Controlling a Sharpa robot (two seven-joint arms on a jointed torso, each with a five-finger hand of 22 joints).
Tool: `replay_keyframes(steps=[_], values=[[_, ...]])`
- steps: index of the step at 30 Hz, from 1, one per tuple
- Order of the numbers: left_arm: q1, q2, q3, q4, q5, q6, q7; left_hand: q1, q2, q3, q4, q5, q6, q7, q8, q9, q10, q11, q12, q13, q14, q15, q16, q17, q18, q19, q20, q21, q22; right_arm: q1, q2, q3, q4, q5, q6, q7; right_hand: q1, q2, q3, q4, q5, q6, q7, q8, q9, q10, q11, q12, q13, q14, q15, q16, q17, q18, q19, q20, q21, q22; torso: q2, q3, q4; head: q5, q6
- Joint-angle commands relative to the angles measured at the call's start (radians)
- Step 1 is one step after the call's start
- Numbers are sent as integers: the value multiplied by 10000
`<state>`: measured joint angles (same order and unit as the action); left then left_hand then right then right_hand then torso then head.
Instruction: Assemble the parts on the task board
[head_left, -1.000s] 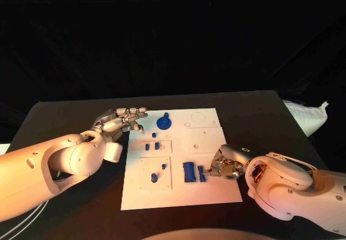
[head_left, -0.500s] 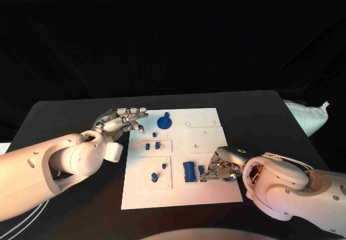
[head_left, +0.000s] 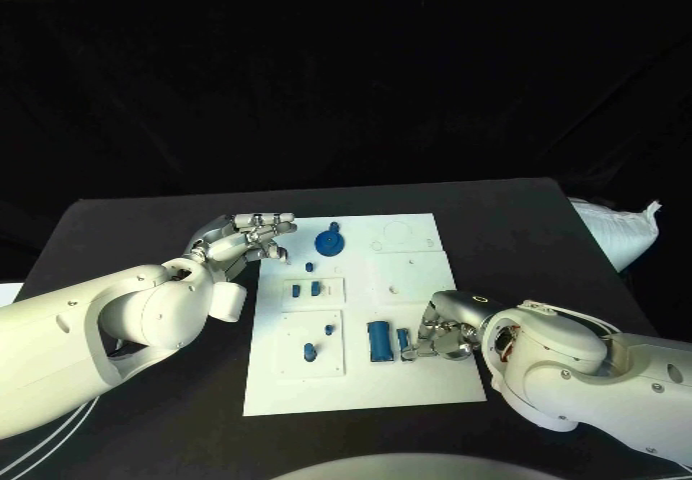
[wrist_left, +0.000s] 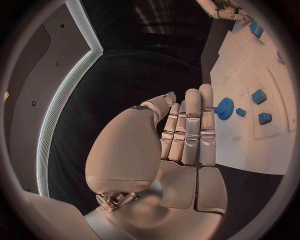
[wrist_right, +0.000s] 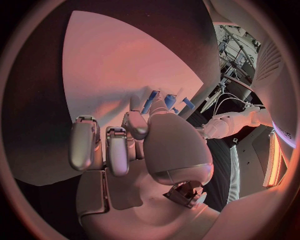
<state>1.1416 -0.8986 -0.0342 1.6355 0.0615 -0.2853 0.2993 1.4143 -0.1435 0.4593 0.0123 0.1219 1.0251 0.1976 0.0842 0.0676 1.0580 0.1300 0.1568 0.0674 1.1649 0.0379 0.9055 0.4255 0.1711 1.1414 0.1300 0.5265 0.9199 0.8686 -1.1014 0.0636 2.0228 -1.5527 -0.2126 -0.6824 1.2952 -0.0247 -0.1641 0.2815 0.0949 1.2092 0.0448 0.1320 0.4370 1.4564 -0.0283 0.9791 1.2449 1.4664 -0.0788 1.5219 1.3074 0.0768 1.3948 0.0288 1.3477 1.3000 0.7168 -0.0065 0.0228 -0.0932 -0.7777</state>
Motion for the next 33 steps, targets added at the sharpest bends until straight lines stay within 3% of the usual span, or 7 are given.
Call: replay_keyframes(steps=[1, 12, 19, 26, 29, 31, 33], values=[[1, 11, 6, 21, -48, 170, 45, -19, 100, -32, -46, 44, -93, -1, 24, -8, -66, -18, 58, -11, -63, -35, 46, -9, 110, -88, 5, -46, -13, -32, 39, -19, -99, -309, 142, -190, 31, 81, -25, -6, -44, 17, 10, -55, -45, 57, 5, 53, 36, 890, -79, 62, 1877, -78, 66, -11, -24, 19, -4, 5, 3, 13, -20], [-4, 13, 5, 1, -50, 172, 42, -19, 100, -32, -46, 44, -93, -1, 24, -8, -66, -18, 58, -11, -63, -35, 46, -9, 110, -88, 5, -46, -13, -33, -112, -10, 92, 434, -579, 369, -118, 69, -189, 74, -18, -26, 26, -70, -42, 25, 20, -93, -35, 878, -73, 29, 1821, -66, 33, -10, -69, -30, -22, -1, -17, 0, 4], [-39, 39, 5, -33, -50, 189, 49, -19, 100, -32, -46, 44, -93, -1, 24, -8, -66, -18, 58, -11, -63, -35, 46, -9, 110, -88, 5, -46, -13, 98, -413, 100, 167, 1825, -1420, 1134, -145, 118, -289, 60, 211, -131, 58, -123, -53, -41, 45, -277, -123, 860, -53, -18, 1743, -42, -36, 3, -162, -130, -44, -15, 9, -47, 49], [-171, 139, 5, -212, -17, 187, 91, -125, 107, -115, -11, 32, -95, -6, 48, -2, -98, -15, 133, -5, -95, -14, 57, -52, 102, -118, 24, -76, -30, 507, -432, 139, -642, 5272, -2596, 3805, 617, 320, -253, -209, 660, -874, 360, -564, -244, -395, 297, -1004, -485, 781, 141, -235, 1408, 63, -344, 148, -595, -590, -253, -70, 25, -79, 59], [-207, 217, 5, -365, 28, 154, 134, -178, 101, -175, 4, 31, -95, -22, 64, 0, -101, -24, 189, 0, -185, -7, 9, -100, 102, -195, 35, -139, -64, 638, -301, 141, -1170, 7044, -3029, 5235, 1181, 483, -115, -493, 854, -1124, 471, -670, -367, -812, 371, -2102, -1098, 611, 204, -682, 736, 234, -802, 214, -1246, -1295, -357, -105, 48, -82, 44], [-227, 295, 5, -518, 93, 109, 174, -226, 110, -247, 20, 13, -98, -36, 83, 1, -105, -30, 265, 4, -374, 8, -146, -207, 102, -357, 52, -273, -137, 710, -148, 140, -1610, 8308, -3258, 6233, 1518, 583, -35, -675, 939, -1276, 534, -678, -475, -1258, 432, -3275, -1782, 379, 259, -1285, -105, 418, -1310, 246, -1988, -2080, -454, -140, 62, -79, 117], [-240, 405, 5, -727, 156, 52, 225, -247, 137, -324, 25, 3, -90, -48, 111, 3, -106, -27, 354, 4, -585, 24, -398, -373, 101, -571, 74, -462, -246, 768, 67, 140, -2105, 9481, -3394, 7142, 1880, 672, 18, -833, 919, -1646, 673, -644, -712, -2030, 599, -5404, -3184, -218, 366, -2875, -2019, 786, -2461, 342, -3776, -3874, -549, -176, 71, -70, 166]])
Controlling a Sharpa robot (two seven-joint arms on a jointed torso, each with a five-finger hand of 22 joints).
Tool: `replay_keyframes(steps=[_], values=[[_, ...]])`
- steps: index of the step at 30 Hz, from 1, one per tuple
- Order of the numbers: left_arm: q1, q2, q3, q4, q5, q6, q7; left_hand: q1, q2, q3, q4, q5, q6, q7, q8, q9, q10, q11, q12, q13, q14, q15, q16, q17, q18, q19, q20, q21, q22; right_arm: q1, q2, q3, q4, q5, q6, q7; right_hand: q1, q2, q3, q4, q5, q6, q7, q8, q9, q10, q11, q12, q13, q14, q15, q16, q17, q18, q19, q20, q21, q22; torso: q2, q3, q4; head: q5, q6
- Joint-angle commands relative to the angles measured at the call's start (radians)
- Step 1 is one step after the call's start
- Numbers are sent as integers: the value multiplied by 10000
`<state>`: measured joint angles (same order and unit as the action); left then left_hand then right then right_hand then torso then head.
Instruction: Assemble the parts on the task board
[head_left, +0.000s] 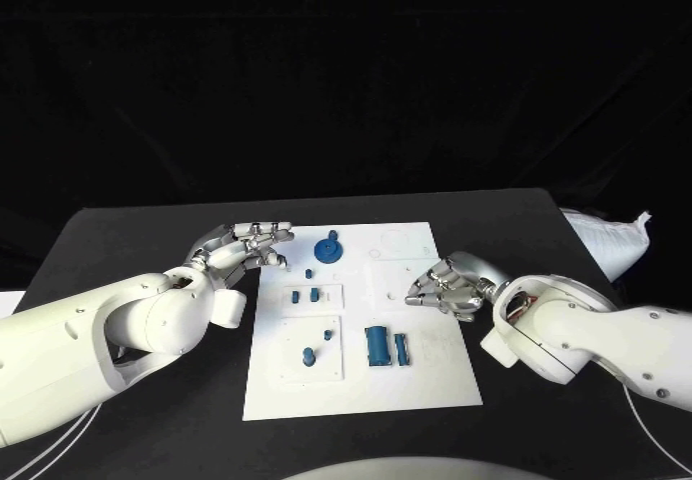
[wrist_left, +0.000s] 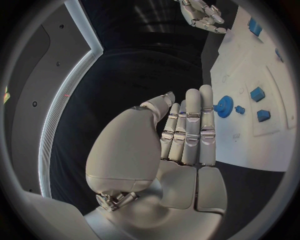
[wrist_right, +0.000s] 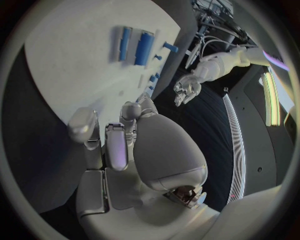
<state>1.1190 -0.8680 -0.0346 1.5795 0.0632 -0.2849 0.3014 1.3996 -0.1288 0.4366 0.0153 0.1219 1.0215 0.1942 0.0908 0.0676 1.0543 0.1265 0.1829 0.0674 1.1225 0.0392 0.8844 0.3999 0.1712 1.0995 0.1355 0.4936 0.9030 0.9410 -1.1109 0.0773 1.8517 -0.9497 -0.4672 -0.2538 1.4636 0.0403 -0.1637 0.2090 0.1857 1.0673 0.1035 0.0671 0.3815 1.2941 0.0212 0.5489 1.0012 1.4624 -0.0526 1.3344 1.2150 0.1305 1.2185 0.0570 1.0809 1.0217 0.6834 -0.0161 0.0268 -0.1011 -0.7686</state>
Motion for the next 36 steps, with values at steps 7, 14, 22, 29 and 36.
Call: replay_keyframes(steps=[7, 14, 22, 29, 36], values=[[-42, 638, 17, -1227, 460, -206, 514, -120, 133, -151, 58, 11, 91, -59, 189, 5, 148, 33, 300, -36, -1148, 286, -2578, -1330, 24, -1600, 258, -1478, -948, 160, 1313, 2, -2480, 6205, -325, 5132, 1257, 232, 325, -161, -186, -701, 685, -83, -865, -1532, 688, -4460, -4611, -2549, 809, -8077, -6952, 476, -2683, 670, -5138, -4252, -589, -196, 57, 88, 383], [-45, 1261, 37, -2354, 625, -337, 848, -179, 45, 50, 158, 16, -74, -24, 35, -17, 210, 222, -394, -58, -1364, 798, -5455, -2490, 60, -3071, 924, -3426, -2655, 276, 2408, 12, -4349, 7728, 499, 6307, 1651, 280, 612, -101, -212, -904, 833, -54, -1520, -1864, 1109, -4866, -6935, -3884, 1480, -11096, -8838, 338, -3696, 1337, -7082, -5569, -768, -223, 121, 133, 729], [-41, 1530, 39, -2823, 501, -352, 635, -4294, 418, -1305, -153, -366, -3140, -580, -908, -676, -3013, -202, -1829, -674, -4365, 549, -7258, -3278, -515, -5589, 424, -4936, -5217, 306, 2917, 28, -5166, 7421, 290, 5981, -3322, -403, 1637, -847, -683, -3753, 299, -671, -2748, -4968, 718, -5489, -9289, -6622, 1253, -13344, -10855, -61, -5901, 969, -9002, -7679, -792, -211, 122, 202, 899], [-112, 1460, 72, -2528, 379, -839, 803, -6276, 1288, -1916, -153, -1219, -4577, -852, -908, -676, -4533, -379, -1829, -674, -5721, 392, -7656, -3999, -627, -6654, 93, -4936, -6059, 421, 2974, -89, -4821, 7726, -197, 6239, -5525, -403, 1637, -1108, -924, -5049, 33, -671, -3000, -6465, 548, -5489, -10012, -8076, 526, -13344, -11175, -226, -7053, 669, -9413, -8231, -973, -99, 4, 446, 1136], [-342, 1229, 181, -1559, -23, -2436, 1353, -8163, 1288, -2513, -153, -1219, -5960, -1121, -908, -676, -6006, -1265, -1829, -674, -7068, -392, -7946, -3999, -842, -7715, -267, -4936, -6787, 787, 3158, -464, -3724, 8695, -1746, 7059, -7860, -403, 1637, -1342, -1857, -6493, -242, -671, -3815, -8122, -212, -5489, -10012, -9756, 526, -13344, -11424, -441, -8370, 350, -9772, -8741, -1345, 132, -238, 948, 1625]])
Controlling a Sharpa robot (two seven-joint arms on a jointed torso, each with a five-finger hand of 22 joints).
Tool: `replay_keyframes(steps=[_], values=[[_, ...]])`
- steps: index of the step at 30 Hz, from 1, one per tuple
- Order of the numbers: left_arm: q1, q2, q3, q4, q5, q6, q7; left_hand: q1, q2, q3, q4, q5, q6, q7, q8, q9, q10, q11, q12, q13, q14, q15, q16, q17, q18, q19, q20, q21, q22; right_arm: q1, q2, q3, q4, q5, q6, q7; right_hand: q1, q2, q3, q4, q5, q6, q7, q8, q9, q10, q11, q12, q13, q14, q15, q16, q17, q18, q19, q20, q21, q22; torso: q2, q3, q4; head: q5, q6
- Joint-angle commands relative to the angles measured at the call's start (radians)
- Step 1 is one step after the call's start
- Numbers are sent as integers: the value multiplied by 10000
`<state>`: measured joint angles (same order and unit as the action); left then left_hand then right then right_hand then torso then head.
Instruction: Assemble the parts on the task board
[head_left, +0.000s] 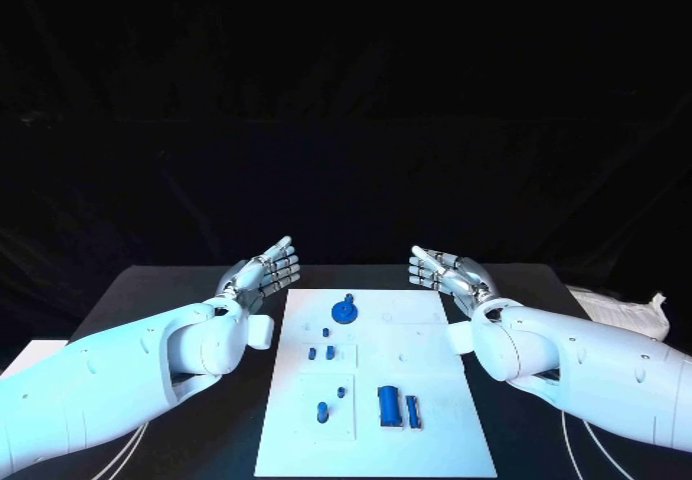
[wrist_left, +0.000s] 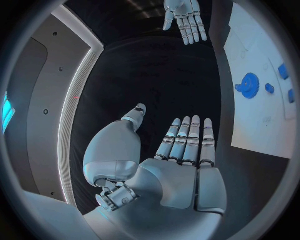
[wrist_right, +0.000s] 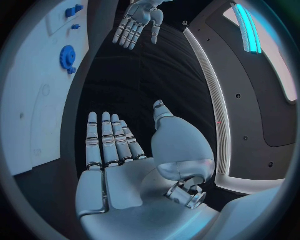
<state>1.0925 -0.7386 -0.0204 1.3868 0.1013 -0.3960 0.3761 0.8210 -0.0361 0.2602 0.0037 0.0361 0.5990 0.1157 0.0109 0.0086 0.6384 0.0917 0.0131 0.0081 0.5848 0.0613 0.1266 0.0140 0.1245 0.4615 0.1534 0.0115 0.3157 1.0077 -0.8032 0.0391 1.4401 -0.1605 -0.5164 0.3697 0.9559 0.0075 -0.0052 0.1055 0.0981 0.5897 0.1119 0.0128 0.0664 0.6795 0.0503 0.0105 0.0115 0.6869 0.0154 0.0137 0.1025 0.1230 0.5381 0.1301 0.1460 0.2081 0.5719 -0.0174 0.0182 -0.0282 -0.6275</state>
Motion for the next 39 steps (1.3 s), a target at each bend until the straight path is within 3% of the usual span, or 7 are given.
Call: replay_keyframes(steps=[1, 4, 8, 9, 10, 11, 39], values=[[-119, -107, 59, 546, -478, -1618, 707, -2618, 361, -829, -37, -361, -1908, -370, -109, -86, -2033, -917, -131, -81, -1863, -613, -407, -140, -375, -1473, -486, -115, -1007, 171, 106, -133, 544, 938, -1470, 938, -3065, -75, 52, -337, -981, -1892, -360, -128, -664, -2180, -503, -105, -115, -2202, -154, -137, -1025, -370, -1724, -417, -465, -667, -253, 160, -166, 249, 243], [-232, -220, 112, 1021, -676, -2402, 978, -3260, 361, -1033, -37, -361, -2378, -1157, -109, -86, -2535, -917, -131, -81, -2324, -613, -506, -140, -471, -1833, -607, -115, -1254, 296, 169, -261, 919, 1270, -1999, 1219, -3816, -75, 52, -1055, -981, -2356, -1119, -128, -664, -2709, -503, -105, -115, -2742, -154, -137, -1025, -423, -2147, -518, -580, -831, -277, 174, -182, 282, 275], [-352, -340, 169, 1525, -885, -3233, 1264, -4051, 361, -1284, -37, -361, -2955, -1157, -109, -86, -3150, -917, -131, -81, -2885, -613, -1266, -140, -480, -2276, -759, -115, -1558, 403, 223, -371, 1240, 1553, -2453, 1459, -4733, -75, 52, -1055, -981, -2920, -1119, -128, -664, -3374, -503, -105, -115, -3404, -154, -137, -1025, -479, -2661, -1301, -719, -1032, -277, 174, -182, 282, 275], [-371, -359, 178, 1603, -918, -3363, 1309, -4212, 361, -1335, -37, -361, -3073, -1157, -109, -86, -3277, -917, -131, -81, -3001, -613, -1266, -140, -1245, -2371, -786, -115, -1620, 414, 228, -382, 1273, 1583, -2500, 1484, -4921, -75, 52, -1055, -981, -3033, -1119, -128, -664, -3511, -503, -105, -115, -3539, -154, -137, -1025, -479, -2772, -1301, -752, -1072, -277, 174, -182, 282, 275], [-388, -376, 186, 1675, -948, -3481, 1349, -4377, 361, -1385, -37, -361, -3194, -1157, -109, -86, -3405, -917, -131, -81, -3118, -613, -1266, -140, -1245, -2461, -821, -115, -1682, 421, 232, -389, 1294, 1601, -2529, 1499, -5102, -75, 52, -1055, -981, -3147, -1119, -128, -664, -3635, -503, -105, -115, -3668, -154, -137, -1025, -1230, -2860, -1301, -1460, -1111, -277, 174, -182, 282, 275], [-401, -390, 192, 1731, -971, -3573, 1381, -4526, 361, -1435, -37, -361, -3298, -1157, -109, -86, -3520, -917, -131, -81, -3226, -613, -1266, -140, -1245, -2545, -1534, -115, -1741, 423, 232, -391, 1299, 1605, -2536, 1503, -5287, -75, 52, -1055, -981, -3262, -1119, -128, -664, -3764, -503, -105, -115, -3800, -154, -137, -1025, -1230, -2964, -1301, -1460, -1151, -277, 174, -182, 282, 275], [-425, -414, 204, 1832, -1013, -3740, 1439, -7041, 361, -2602, -37, -361, -5109, -1157, -109, -86, -5462, -917, -131, -81, -5009, -613, -1266, -140, -1245, -4615, -1534, -115, -3157, 423, 232, -391, 1299, 1605, -2536, 1503, -8204, -75, 52, -1055, -981, -5049, -1119, -128, -664, -5824, -503, -105, -115, -5895, -154, -137, -1025, -1230, -4588, -1301, -1460, -2081, -277, 174, -182, 282, 275]])
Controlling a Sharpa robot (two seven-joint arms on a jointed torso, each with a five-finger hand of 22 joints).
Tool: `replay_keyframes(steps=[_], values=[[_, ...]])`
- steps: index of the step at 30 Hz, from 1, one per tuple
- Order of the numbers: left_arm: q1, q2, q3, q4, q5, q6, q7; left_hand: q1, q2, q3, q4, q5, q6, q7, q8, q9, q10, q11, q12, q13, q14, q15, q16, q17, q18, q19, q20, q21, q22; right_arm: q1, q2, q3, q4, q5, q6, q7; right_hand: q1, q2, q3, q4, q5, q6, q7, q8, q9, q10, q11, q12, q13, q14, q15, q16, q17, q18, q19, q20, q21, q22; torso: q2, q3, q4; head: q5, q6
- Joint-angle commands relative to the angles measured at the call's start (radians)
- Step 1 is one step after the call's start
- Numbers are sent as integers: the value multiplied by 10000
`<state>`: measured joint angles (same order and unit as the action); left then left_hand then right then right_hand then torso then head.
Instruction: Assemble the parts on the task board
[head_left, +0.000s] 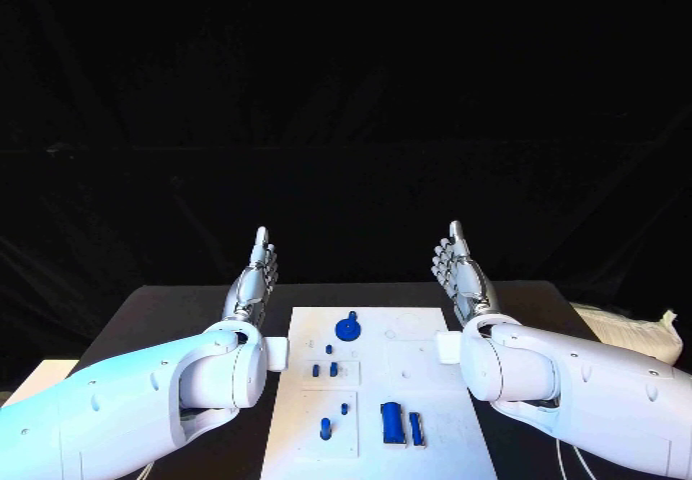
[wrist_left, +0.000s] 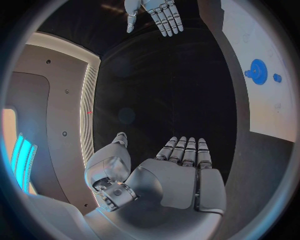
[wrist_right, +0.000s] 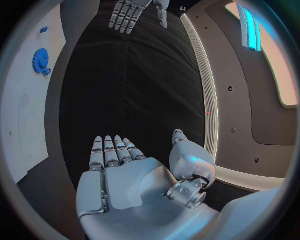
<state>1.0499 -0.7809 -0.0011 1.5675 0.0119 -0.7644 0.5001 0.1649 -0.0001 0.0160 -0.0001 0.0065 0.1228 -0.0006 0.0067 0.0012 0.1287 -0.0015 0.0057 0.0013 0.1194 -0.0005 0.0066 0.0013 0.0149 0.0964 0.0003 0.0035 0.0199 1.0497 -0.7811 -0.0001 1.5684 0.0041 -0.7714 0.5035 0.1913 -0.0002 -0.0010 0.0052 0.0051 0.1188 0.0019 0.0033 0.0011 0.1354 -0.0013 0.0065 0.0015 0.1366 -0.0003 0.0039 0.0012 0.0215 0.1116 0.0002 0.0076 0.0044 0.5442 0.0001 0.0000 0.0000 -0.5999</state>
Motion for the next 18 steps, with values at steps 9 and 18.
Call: replay_keyframes(steps=[9, 18], values=[[1, 9, 11, 25, -119, -56, 199, -1649, 1, -160, 1, -65, -1228, 6, -67, -12, -1287, 15, -57, -13, -1194, 5, -66, -13, -149, -964, -3, -35, -199, 3, 11, 1, 16, -41, 14, 165, -1913, 2, 10, -52, -51, -1188, -19, -33, -11, -1354, 13, -65, -15, -1366, 3, -39, -12, -215, -1116, -2, -76, -44, 0, -1, 0, 0, -1], [1, 9, 11, 25, -119, -56, 199, -1649, 1, -160, 1, -65, -1228, 6, -67, -12, -1287, 15, -57, -13, -1194, 5, -66, -13, -149, -964, -3, -35, -199, 3, 11, 1, 16, -41, 14, 165, -1913, 2, 10, -52, -51, -1188, -19, -33, -11, -1354, 13, -65, -15, -1366, 3, -39, -12, -215, -1116, -2, -76, -44, 0, -1, 0, 0, -1]])
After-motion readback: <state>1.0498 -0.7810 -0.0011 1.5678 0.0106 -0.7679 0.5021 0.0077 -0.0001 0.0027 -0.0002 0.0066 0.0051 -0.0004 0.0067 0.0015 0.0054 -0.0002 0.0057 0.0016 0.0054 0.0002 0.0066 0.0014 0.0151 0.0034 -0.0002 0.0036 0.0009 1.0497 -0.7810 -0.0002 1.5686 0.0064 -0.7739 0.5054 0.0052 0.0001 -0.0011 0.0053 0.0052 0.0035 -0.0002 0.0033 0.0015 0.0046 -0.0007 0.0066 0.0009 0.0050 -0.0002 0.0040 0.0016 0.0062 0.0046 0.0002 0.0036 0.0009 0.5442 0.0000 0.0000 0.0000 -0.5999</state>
